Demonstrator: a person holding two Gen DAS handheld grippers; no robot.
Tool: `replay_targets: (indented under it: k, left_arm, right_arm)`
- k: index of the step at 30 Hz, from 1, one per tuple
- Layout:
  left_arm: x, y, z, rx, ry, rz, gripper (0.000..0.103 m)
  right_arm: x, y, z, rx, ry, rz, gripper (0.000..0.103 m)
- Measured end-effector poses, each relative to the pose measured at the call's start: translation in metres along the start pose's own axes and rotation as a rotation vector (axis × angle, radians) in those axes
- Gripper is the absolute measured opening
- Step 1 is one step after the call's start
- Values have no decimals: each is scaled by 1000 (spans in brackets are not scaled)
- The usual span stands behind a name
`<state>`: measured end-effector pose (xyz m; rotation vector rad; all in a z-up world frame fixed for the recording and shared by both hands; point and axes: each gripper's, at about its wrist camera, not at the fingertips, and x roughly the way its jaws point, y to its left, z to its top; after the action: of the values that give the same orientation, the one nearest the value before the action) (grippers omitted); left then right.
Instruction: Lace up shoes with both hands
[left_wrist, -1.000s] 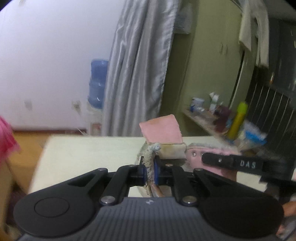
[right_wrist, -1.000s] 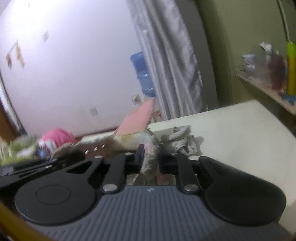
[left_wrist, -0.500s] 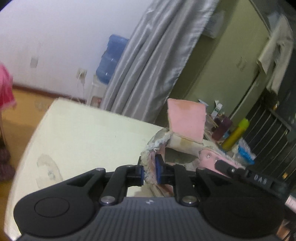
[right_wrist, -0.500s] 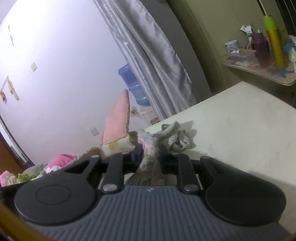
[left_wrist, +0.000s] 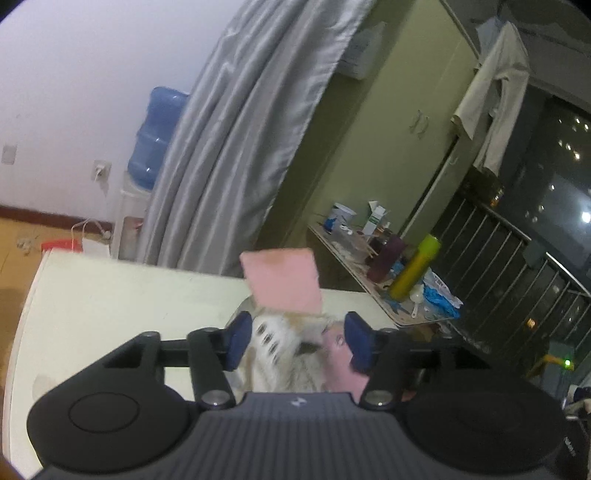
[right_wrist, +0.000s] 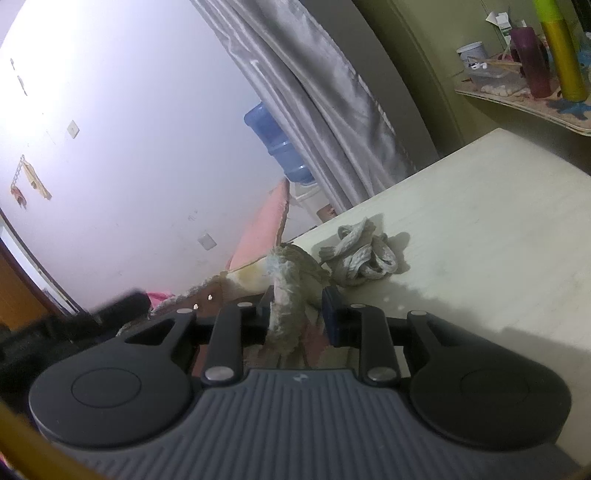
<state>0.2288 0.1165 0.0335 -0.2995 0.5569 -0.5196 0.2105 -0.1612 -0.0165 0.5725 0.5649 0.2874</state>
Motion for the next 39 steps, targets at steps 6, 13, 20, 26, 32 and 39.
replay_targets:
  k: [6, 13, 20, 26, 32, 39]
  left_arm:
    - [47, 1, 31, -1, 71, 79, 63]
    - [115, 35, 38, -121, 205, -15, 65]
    - [112, 50, 30, -188, 129, -245, 50]
    - [99, 38, 28, -96, 106, -250, 21]
    - [72, 23, 24, 31, 102, -329, 11]
    - [48, -3, 5, 376, 214, -353, 8]
  right_arm:
    - [1, -4, -2, 15, -12, 12, 25]
    - [-3, -17, -4, 68, -28, 41, 33]
    - [0, -18, -3, 70, -20, 64, 33]
    - [-1, -15, -5, 44, -40, 40, 34]
    - [-4, -20, -7, 95, -54, 29, 34]
    - [-2, -19, -7, 104, -57, 22, 35]
